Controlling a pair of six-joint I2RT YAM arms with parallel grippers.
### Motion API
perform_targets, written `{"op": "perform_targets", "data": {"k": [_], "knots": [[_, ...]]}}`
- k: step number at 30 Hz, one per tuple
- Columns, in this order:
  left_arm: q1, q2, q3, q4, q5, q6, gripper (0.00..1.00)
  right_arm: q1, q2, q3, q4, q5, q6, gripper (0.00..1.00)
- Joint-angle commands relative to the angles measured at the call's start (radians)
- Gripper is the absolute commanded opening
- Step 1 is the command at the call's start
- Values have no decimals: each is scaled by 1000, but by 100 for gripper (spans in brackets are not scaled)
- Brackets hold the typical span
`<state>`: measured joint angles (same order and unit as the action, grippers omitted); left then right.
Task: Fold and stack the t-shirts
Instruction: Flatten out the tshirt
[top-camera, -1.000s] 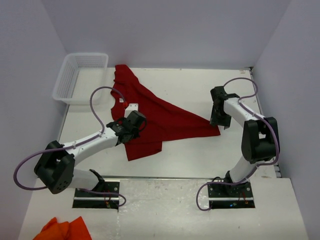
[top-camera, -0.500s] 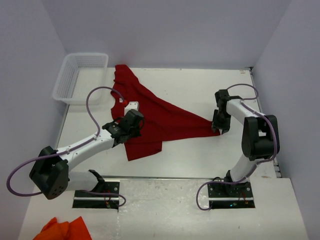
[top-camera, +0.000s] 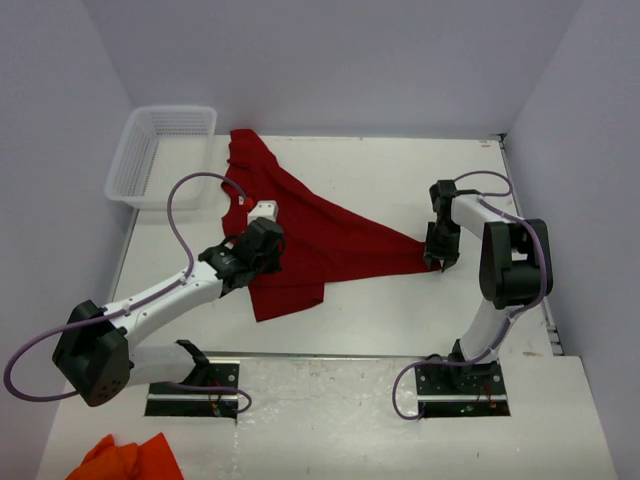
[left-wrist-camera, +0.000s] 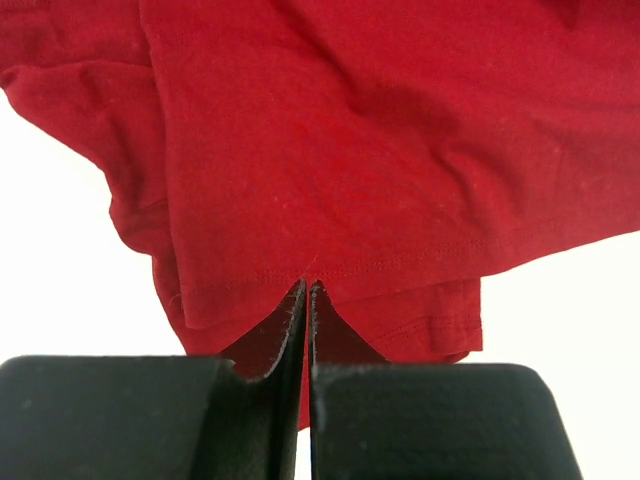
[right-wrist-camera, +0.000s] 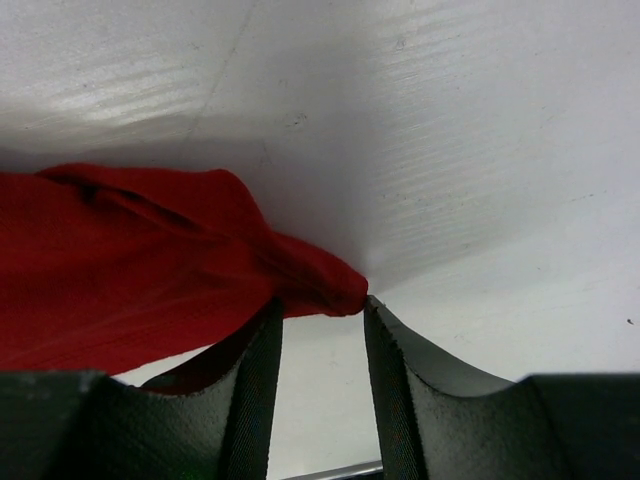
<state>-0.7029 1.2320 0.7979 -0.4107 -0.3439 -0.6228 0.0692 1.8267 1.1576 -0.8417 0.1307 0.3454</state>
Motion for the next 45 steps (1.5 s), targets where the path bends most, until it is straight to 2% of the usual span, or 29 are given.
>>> {"op": "perform_targets", "data": {"k": [1,4,6,9,16,19,25,27,28,33,34,37,45], "knots": [[-4,-5,3,35,11,32,2,-8,17,24,16,16,-13,40],[-4,3,-3,49,20,32,2,-14,19,24,15,30,-14,39],[-4,7,-11,55,23,31,2,-17,28,28,15,14,-16,34],[-4,11,-19,53,23,29,2,-17,29,22,16,12,-3,13],[-7,0,-98,38,16,-26,2,-6,-78,1,42,40,26,4],[-27,-29,-159,42,16,-81,8,6,-104,-4,52,29,30,0],[-78,-68,-229,10,-12,-192,16,64,-162,-1,67,26,38,0],[-105,-72,-232,-22,-35,-228,23,83,-171,7,67,26,40,0],[-115,-71,-233,-33,-43,-241,30,102,-172,11,64,26,40,0],[-178,-62,-214,-115,-96,-327,40,155,-182,39,67,18,41,0],[-188,-57,-206,-135,-107,-342,46,155,-185,37,72,18,43,0],[-236,-43,-180,-197,-142,-394,52,158,-202,31,92,20,44,0],[-291,-29,-186,-270,-168,-480,55,199,-260,28,121,53,33,0]]}}
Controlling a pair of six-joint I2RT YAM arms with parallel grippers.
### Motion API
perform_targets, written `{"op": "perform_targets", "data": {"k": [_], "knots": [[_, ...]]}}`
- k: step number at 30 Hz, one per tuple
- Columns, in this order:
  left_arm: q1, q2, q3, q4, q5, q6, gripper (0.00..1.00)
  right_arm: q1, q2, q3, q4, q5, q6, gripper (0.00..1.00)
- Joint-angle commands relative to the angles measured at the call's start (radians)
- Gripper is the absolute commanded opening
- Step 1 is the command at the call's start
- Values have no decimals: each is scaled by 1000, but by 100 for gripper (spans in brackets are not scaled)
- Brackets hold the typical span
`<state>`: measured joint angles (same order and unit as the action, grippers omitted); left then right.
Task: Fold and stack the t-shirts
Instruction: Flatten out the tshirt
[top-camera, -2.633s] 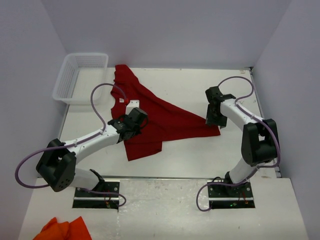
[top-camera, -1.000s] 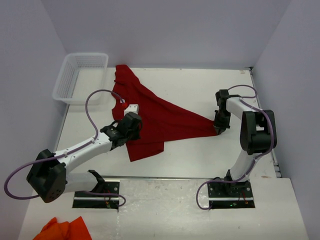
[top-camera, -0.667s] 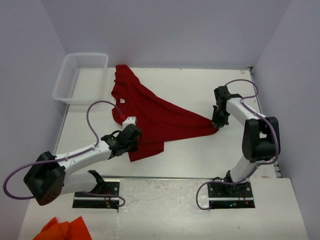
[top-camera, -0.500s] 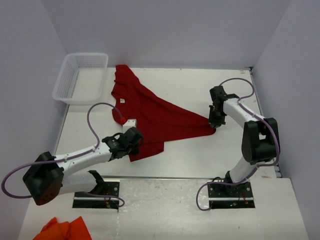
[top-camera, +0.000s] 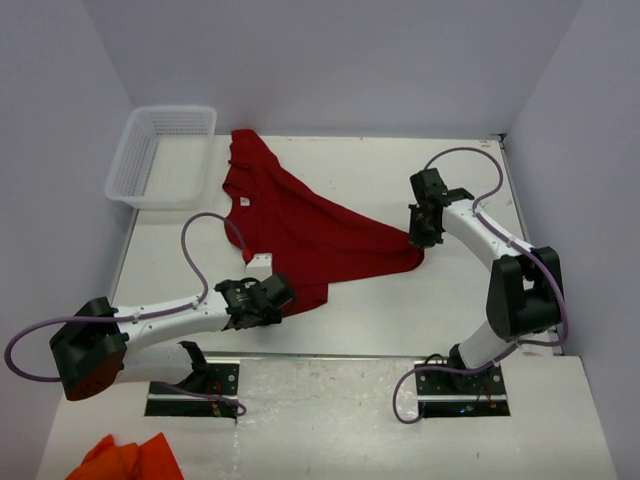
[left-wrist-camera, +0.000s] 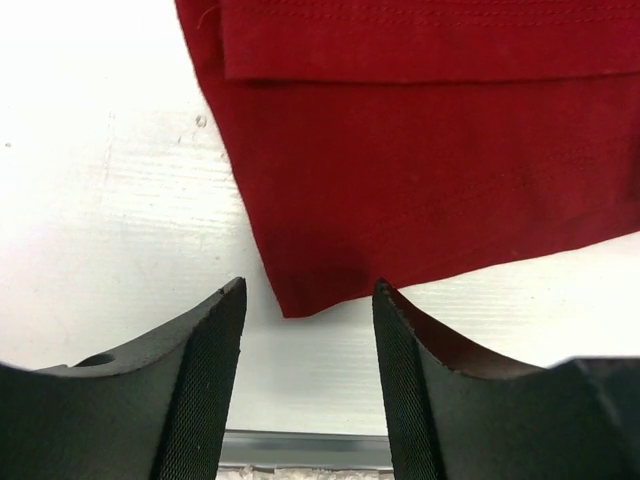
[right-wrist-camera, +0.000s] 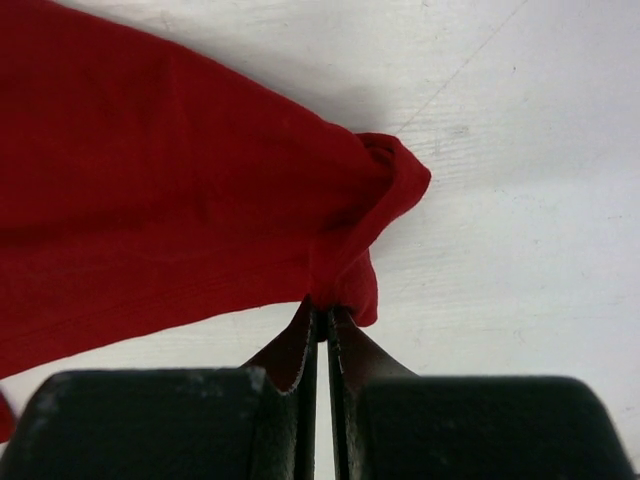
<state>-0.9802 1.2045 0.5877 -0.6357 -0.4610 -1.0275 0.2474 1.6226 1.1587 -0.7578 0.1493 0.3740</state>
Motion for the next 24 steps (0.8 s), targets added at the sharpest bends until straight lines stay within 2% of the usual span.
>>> {"op": "perform_targets", "data": {"k": [1,5,8,12,19,24], "knots": [[-17,0,21,-47,-50,-80,56,24,-72,24,38,26,3,0],[-17,6,-5,-32,-59,-85,63,36,-79,26,37,16,-7,0],[-17,-11,-35,36,-42,-42,64,42,-72,22,38,12,-6,0],[-17,-33,-75,110,-16,-36,59,50,-75,19,38,13,-7,0],[-15,50,-86,157,-1,-34,51,52,-93,12,32,19,-7,0],[-12,87,-78,203,5,-19,40,52,-101,7,26,26,-7,0]]}}
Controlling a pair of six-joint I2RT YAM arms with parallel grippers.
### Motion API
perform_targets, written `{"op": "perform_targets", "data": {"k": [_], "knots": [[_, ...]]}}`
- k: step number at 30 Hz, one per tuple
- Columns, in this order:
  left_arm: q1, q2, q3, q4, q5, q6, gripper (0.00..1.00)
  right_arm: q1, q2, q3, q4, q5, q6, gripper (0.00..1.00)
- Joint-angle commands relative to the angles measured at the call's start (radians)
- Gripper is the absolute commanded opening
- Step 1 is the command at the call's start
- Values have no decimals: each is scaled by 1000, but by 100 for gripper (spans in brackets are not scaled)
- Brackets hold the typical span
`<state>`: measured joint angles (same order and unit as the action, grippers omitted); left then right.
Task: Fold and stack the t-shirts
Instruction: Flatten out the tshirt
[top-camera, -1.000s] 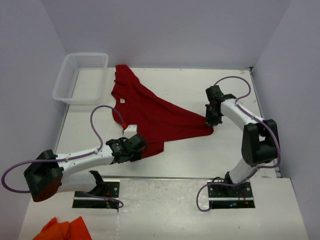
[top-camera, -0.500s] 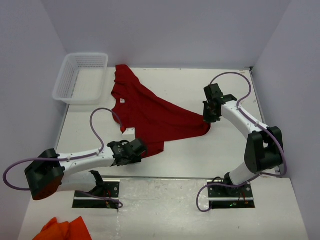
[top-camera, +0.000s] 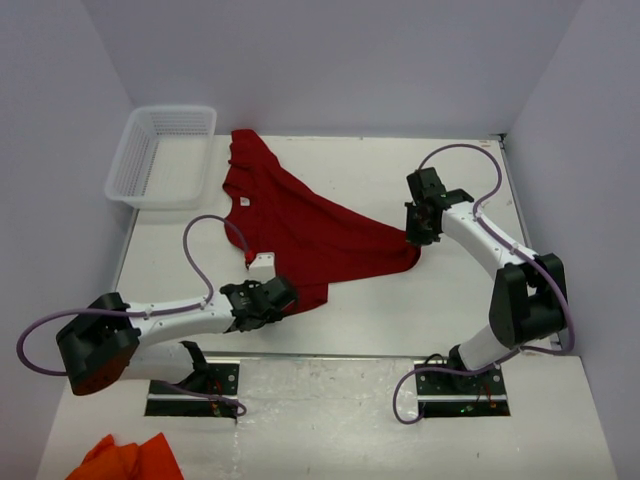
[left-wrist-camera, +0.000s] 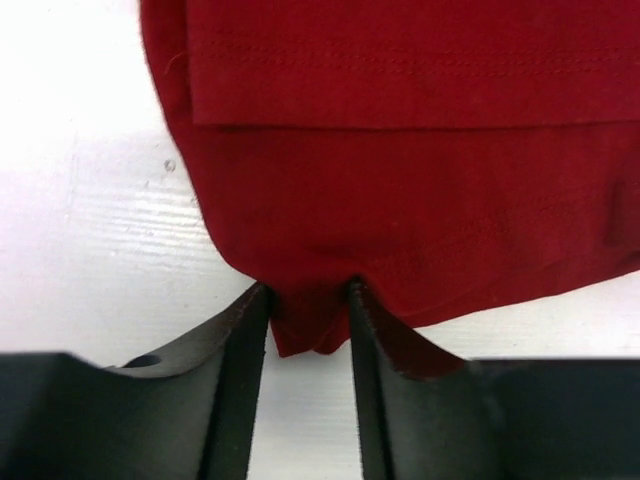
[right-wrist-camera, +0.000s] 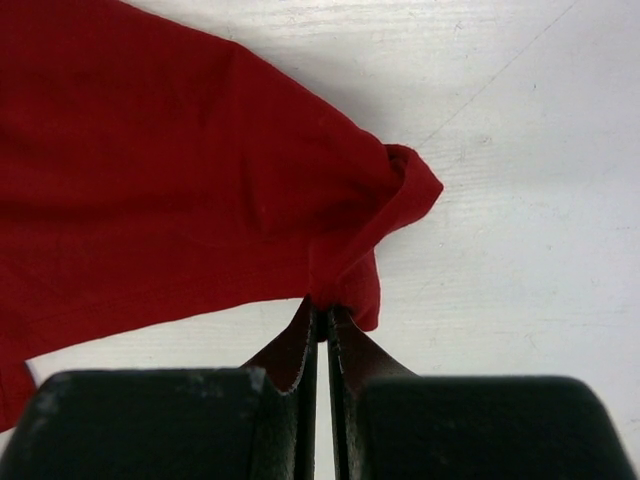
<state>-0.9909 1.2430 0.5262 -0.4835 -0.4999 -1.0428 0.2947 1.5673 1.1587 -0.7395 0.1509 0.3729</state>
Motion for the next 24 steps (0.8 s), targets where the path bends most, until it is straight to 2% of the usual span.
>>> {"op": "perform_targets", "data": {"k": [1,4,5,7,12,15,17,18,21,22,24], "knots": [[-2,61,-11,54,52,-2,37,4,-46,9,6,27,-6,0],[-2,68,-11,59,69,-3,20,4,-53,9,3,32,-5,0],[-2,65,-8,48,70,-3,8,4,-53,7,2,32,-6,0],[-3,47,4,22,67,-11,0,4,-49,13,-1,38,-3,0],[-21,-91,83,-148,-11,-20,0,4,-49,51,-8,81,11,0],[-60,-180,237,-302,-96,-14,0,4,-61,126,-14,127,8,0],[-96,-217,395,-387,-152,10,0,4,-64,233,-38,162,-5,0],[-104,-230,526,-420,-213,42,0,4,-66,275,-44,168,-15,0],[-138,-215,757,-539,-358,129,0,4,-88,450,-69,222,-55,0],[-149,-212,887,-540,-391,170,0,3,-98,496,-78,226,-75,0],[-153,-209,1031,-526,-472,272,0,3,-104,642,-109,249,-91,0]]}}
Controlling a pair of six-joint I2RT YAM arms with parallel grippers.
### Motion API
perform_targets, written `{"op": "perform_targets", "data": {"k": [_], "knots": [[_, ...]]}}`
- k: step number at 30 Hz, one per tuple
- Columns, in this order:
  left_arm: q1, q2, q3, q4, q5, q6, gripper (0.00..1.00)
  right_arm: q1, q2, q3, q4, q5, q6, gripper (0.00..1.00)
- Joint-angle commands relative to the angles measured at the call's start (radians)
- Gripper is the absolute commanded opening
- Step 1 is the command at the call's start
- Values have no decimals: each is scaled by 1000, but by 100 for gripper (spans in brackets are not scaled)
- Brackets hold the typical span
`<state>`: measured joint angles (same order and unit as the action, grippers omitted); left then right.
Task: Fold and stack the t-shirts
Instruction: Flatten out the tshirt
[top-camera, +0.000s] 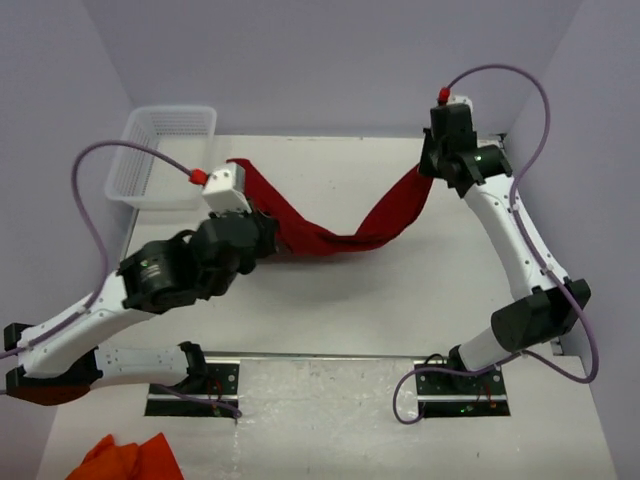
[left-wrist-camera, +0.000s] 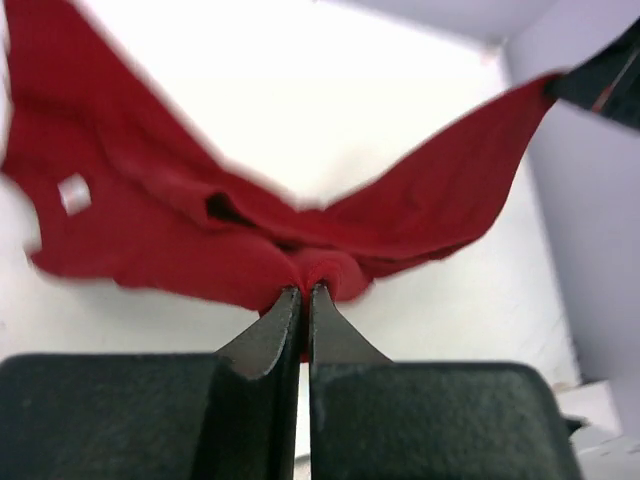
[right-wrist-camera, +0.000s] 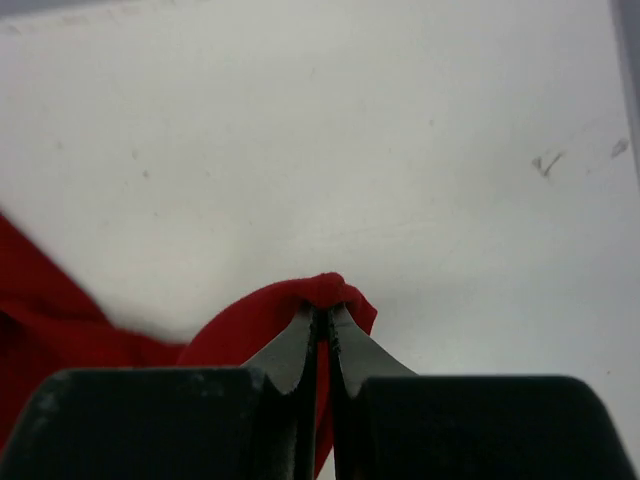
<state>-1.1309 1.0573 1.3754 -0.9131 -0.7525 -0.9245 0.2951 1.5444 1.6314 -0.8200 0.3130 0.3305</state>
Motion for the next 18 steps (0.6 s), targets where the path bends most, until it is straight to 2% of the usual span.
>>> {"op": "perform_targets", "data": {"k": [1,2,5,9,13,17,18], "knots": [[-13,-23,223,-78,-243,197,0,3,-76,224,-77,100,-65,0],[-13,-22,258,-32,-258,232,0,1,-60,319,-99,144,-74,0],[-13,-34,370,78,-300,421,0,-17,-46,431,-179,196,-96,0],[-13,-31,531,134,-401,545,0,-149,-79,391,-177,187,-91,0],[-13,-48,606,256,-468,708,0,-217,-112,326,-150,172,-81,0],[-13,-33,698,348,-501,887,0,-241,-95,375,-154,155,-82,0],[-13,-26,705,426,-505,930,0,-243,-72,422,-160,138,-87,0]]}}
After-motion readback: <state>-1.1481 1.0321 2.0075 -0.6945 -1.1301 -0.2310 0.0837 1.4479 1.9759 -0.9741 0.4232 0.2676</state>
